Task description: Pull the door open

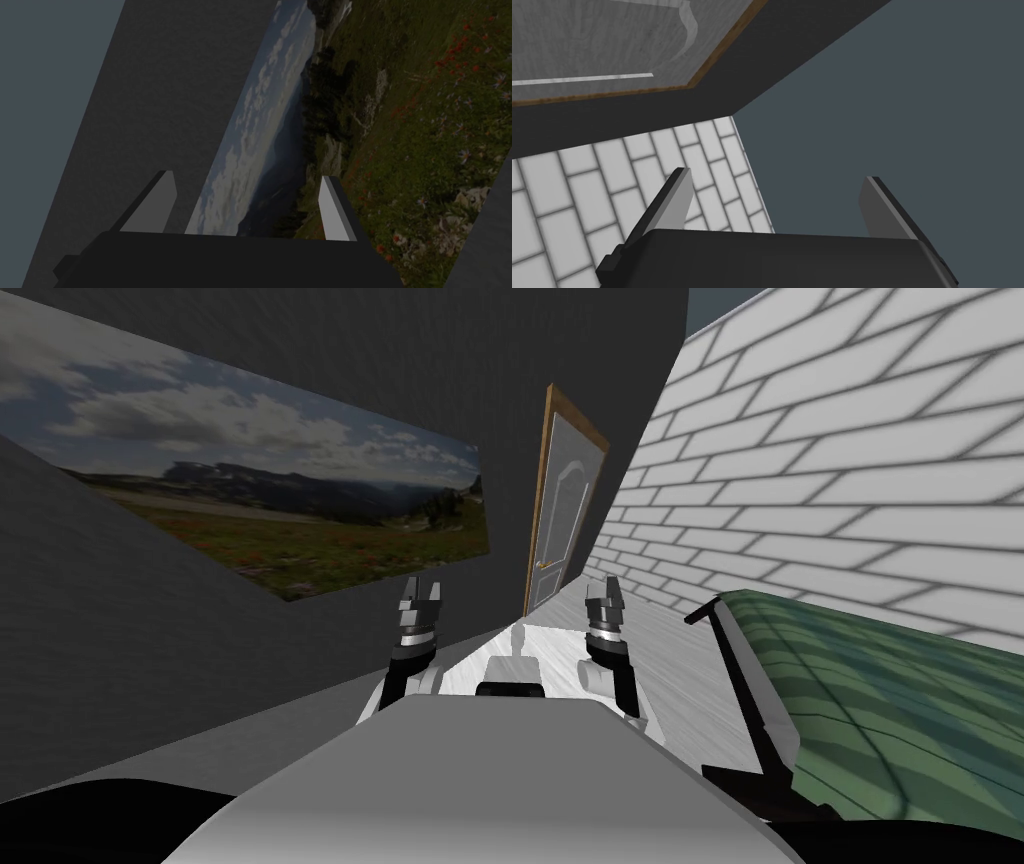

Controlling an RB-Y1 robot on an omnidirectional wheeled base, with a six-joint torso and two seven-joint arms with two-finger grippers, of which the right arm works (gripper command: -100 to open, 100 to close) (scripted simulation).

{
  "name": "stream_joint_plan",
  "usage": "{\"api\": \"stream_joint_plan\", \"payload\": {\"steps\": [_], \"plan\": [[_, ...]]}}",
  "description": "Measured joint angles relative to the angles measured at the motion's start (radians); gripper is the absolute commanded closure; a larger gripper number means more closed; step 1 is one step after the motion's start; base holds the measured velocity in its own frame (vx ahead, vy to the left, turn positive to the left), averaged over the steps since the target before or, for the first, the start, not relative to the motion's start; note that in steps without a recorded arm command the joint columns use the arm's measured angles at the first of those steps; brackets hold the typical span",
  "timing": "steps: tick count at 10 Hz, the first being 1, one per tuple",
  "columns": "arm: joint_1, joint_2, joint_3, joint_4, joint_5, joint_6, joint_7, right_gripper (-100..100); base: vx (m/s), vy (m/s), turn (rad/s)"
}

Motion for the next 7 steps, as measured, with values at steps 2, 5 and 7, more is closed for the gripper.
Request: {"api": "stream_joint_plan", "payload": {"steps": [2, 5, 7], "plan": [[-0.026, -0.010, 0.003, 0.050, -0.002, -0.005, -0.003, -100, 0.067, -0.105, 0.082], [-0.049, -0.024, 0.008, 0.112, -0.006, -0.014, -0.012, -100, 0.060, -0.093, 0.096], [-0.077, -0.038, 0.007, 0.161, -0.011, -0.016, -0.019, -100, 0.075, -0.096, 0.096]]}}
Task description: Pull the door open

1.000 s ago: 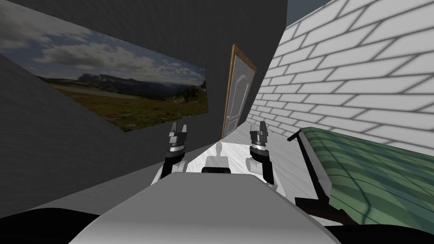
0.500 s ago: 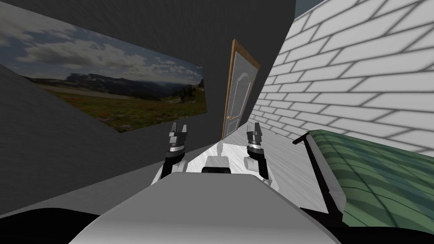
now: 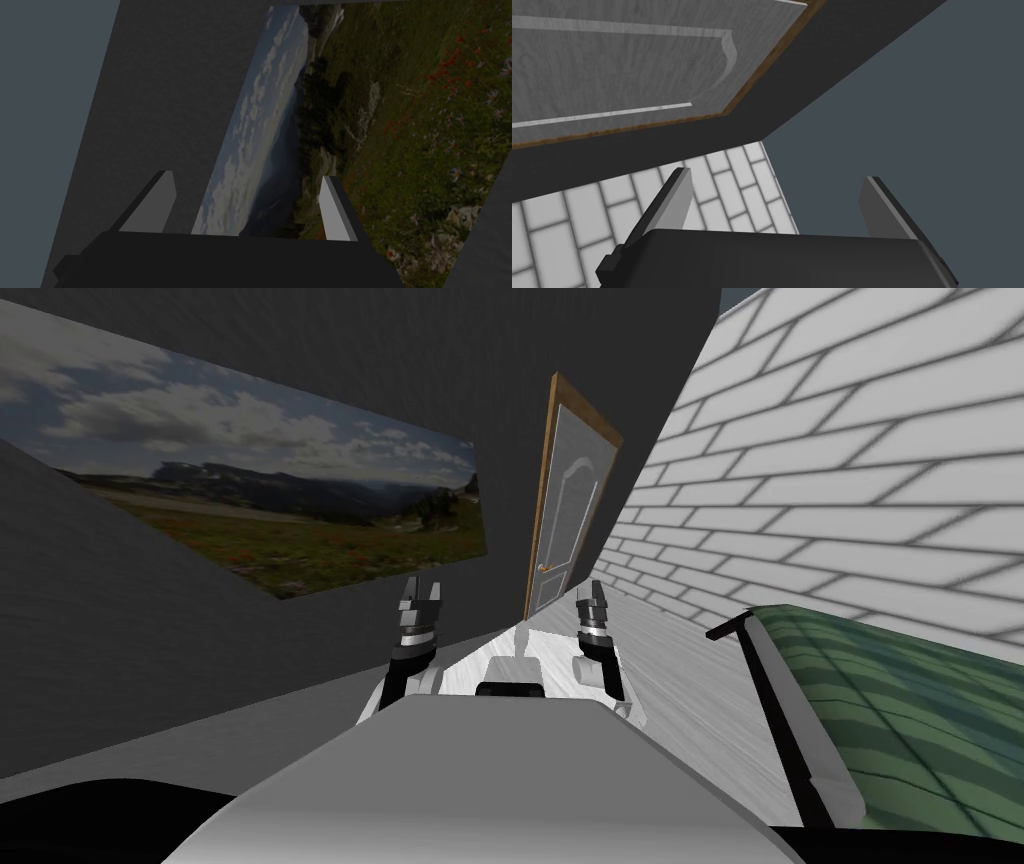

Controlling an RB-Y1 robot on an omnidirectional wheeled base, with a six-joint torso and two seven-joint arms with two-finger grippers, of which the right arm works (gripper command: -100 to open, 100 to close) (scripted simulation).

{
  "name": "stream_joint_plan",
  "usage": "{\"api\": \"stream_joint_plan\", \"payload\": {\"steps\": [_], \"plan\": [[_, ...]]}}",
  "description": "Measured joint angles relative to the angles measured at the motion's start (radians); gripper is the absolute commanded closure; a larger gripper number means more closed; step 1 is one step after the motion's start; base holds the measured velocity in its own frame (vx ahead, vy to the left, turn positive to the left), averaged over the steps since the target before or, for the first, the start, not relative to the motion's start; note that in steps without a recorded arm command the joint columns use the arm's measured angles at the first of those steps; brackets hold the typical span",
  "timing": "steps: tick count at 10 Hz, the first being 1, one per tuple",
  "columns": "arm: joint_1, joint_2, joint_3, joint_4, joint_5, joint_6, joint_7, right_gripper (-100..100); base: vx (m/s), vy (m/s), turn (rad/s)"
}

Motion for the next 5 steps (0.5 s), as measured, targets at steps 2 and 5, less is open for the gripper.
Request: {"api": "stream_joint_plan", "payload": {"steps": [2, 5], "plan": [[-0.016, -0.005, 0.011, 0.052, 0.001, -0.012, -0.002, -100, 0.059, -0.095, 0.120], [-0.061, -0.022, 0.015, 0.138, -0.005, -0.017, -0.012, -100, 0.085, -0.120, 0.116]]}}
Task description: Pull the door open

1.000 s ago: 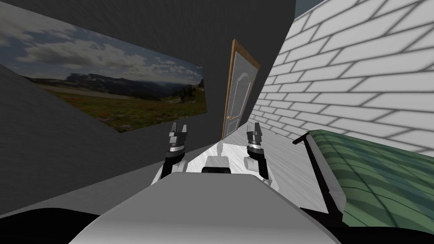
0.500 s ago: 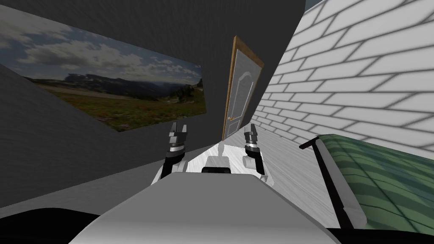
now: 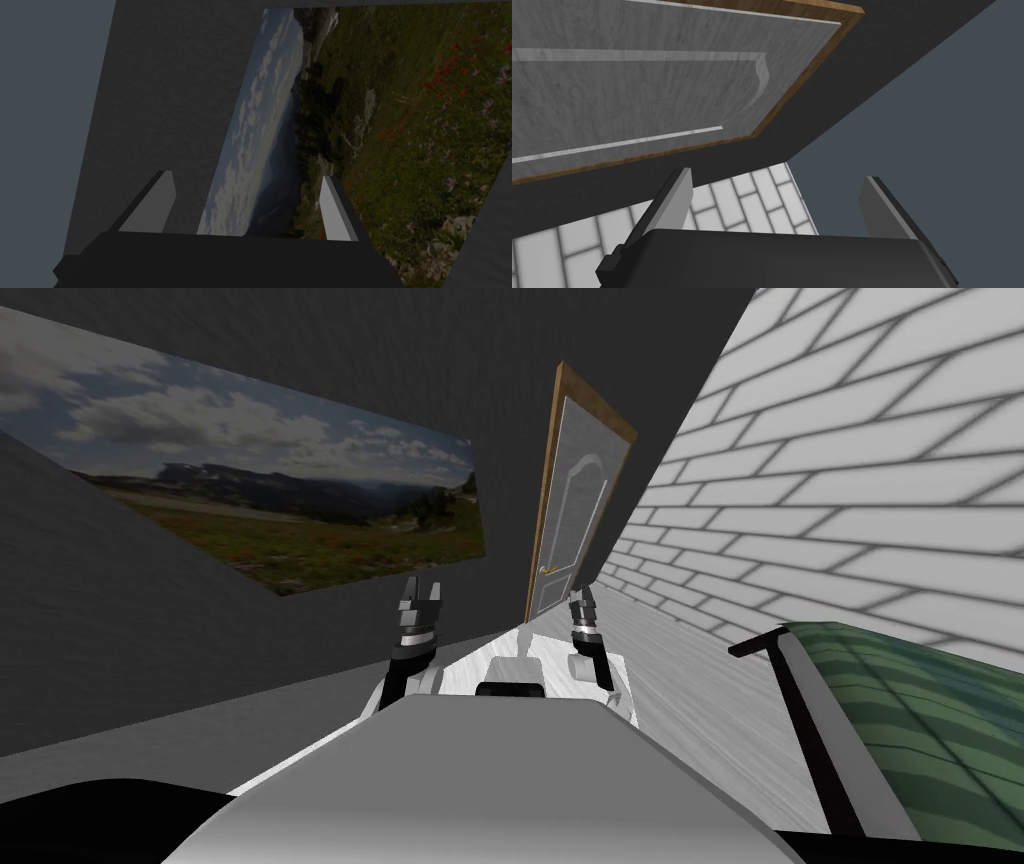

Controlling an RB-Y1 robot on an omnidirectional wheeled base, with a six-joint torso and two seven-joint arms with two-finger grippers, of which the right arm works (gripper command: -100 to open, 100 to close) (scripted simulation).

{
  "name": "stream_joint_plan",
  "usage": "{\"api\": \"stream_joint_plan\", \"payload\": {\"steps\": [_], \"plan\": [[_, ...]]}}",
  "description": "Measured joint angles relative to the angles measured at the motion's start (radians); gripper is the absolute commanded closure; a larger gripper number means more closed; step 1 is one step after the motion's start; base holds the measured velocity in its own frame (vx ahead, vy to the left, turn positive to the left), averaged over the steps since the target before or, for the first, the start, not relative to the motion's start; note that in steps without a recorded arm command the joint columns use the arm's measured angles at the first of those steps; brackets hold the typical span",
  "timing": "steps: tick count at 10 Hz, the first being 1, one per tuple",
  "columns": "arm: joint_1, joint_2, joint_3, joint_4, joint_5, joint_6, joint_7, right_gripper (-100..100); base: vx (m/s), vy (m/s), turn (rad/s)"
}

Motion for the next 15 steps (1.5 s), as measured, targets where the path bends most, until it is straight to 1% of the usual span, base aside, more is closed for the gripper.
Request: {"api": "stream_joint_plan", "payload": {"steps": [1, 3, 4, 5, 6, 7, 8, 9, 10, 11, 12, 13, 15], "plan": [[-0.016, -0.005, 0.002, 0.029, -0.002, -0.002, -0.003, -100, 0.057, -0.083, 0.039], [-0.030, -0.012, 0.005, 0.074, -0.003, -0.014, -0.008, -100, 0.046, -0.074, 0.096], [-0.041, -0.018, 0.008, 0.106, -0.005, -0.021, -0.011, -100, 0.062, -0.113, 0.133], [-0.061, -0.021, 0.010, 0.143, -0.006, -0.026, -0.013, -100, 0.062, -0.112, 0.140], [-0.074, -0.026, 0.013, 0.168, -0.008, -0.025, -0.016, -100, 0.081, -0.114, 0.151], [-0.084, -0.035, 0.015, 0.194, -0.010, -0.027, -0.022, -100, 0.080, -0.130, 0.144], [-0.099, -0.037, 0.020, 0.232, -0.011, -0.038, -0.024, -100, 0.052, -0.125, 0.113], [-0.120, -0.045, 0.021, 0.272, -0.014, -0.046, -0.029, -100, 0.056, -0.118, 0.102], [-0.123, -0.049, 0.026, 0.287, -0.014, -0.042, -0.032, -100, 0.044, -0.076, 0.057], [-0.135, -0.049, 0.028, 0.311, -0.014, -0.042, -0.032, -100, 0.037, -0.069, 0.094], [-0.145, -0.053, 0.030, 0.336, -0.016, -0.045, -0.034, -100, 0.056, -0.094, 0.145], [-0.161, -0.062, 0.030, 0.366, -0.019, -0.050, -0.040, -100, 0.042, -0.072, 0.054], [-0.177, -0.064, 0.035, 0.405, -0.019, -0.053, -0.042, -100, 0.042, -0.079, 0.108]]}}
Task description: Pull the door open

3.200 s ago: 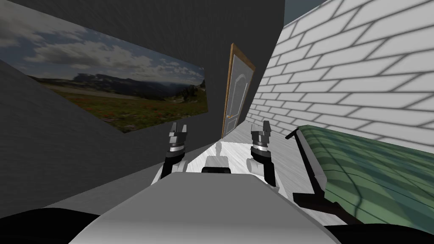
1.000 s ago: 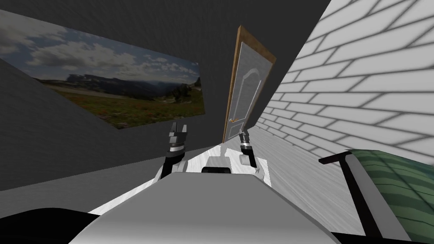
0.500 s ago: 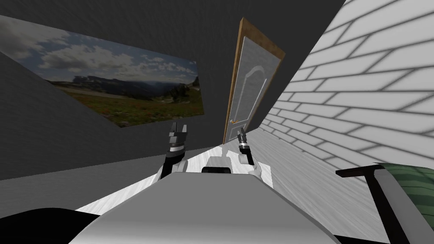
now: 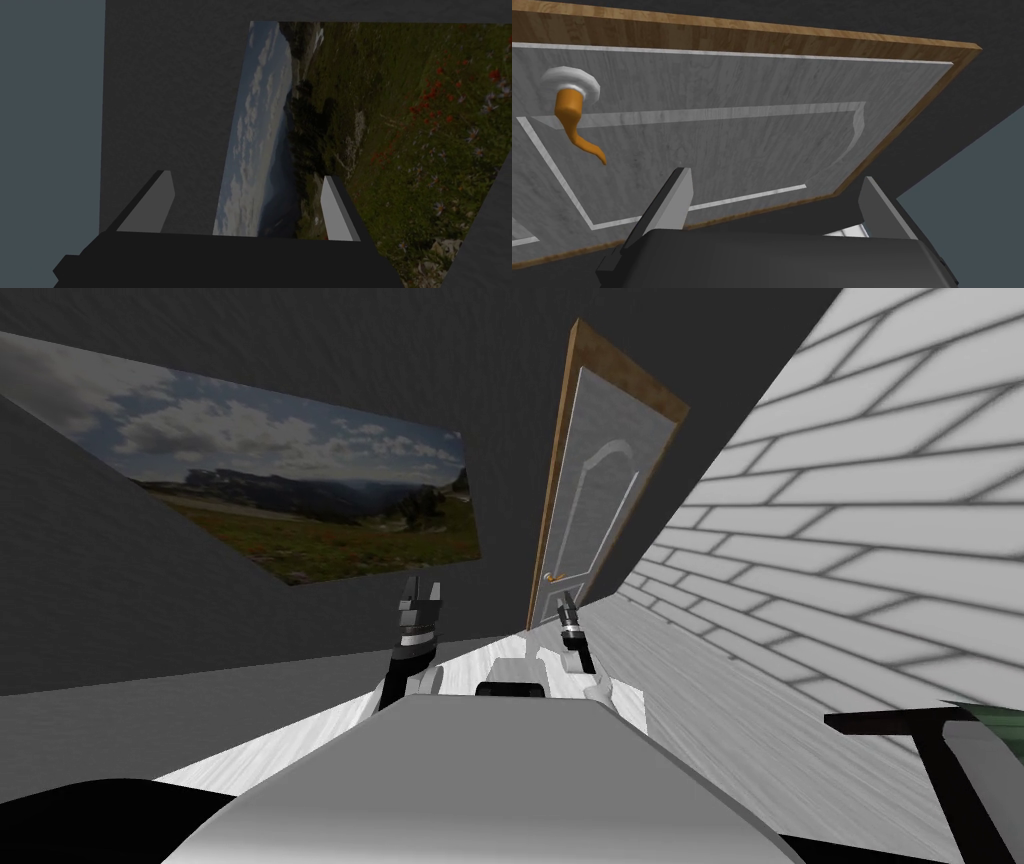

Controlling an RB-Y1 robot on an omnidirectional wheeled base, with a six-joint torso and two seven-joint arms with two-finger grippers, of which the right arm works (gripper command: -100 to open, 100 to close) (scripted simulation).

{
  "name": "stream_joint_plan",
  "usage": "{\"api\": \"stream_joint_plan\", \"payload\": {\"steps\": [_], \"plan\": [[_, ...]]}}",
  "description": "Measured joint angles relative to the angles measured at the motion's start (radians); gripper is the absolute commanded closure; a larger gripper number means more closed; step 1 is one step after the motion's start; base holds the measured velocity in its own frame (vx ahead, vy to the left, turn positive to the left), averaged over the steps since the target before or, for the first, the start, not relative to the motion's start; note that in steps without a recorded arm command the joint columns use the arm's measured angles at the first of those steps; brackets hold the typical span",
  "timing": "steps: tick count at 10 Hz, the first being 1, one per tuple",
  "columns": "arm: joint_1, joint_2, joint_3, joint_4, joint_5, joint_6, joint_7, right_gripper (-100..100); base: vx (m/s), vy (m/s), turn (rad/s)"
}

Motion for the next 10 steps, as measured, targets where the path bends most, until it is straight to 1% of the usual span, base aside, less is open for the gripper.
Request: {"api": "stream_joint_plan", "payload": {"steps": [1, 3, 4, 6, 8, 10], "plan": [[-0.011, -0.007, 0.002, 0.022, -0.002, -0.002, -0.004, -100, 0.036, -0.073, 0.053], [-0.035, -0.011, 0.005, 0.078, -0.004, -0.012, -0.007, -100, 0.052, -0.098, 0.119], [-0.055, -0.017, 0.007, 0.115, -0.006, -0.017, -0.011, -100, 0.054, -0.135, 0.143], [-0.078, -0.030, 0.013, 0.178, -0.010, -0.027, -0.021, -100, 0.048, -0.128, 0.125], [-0.104, -0.034, 0.017, 0.229, -0.012, -0.031, -0.024, -100, 0.021, -0.067, 0.082], [-0.128, -0.042, 0.022, 0.287, -0.014, -0.039, -0.030, -100, 0.027, -0.120, 0.131]]}}
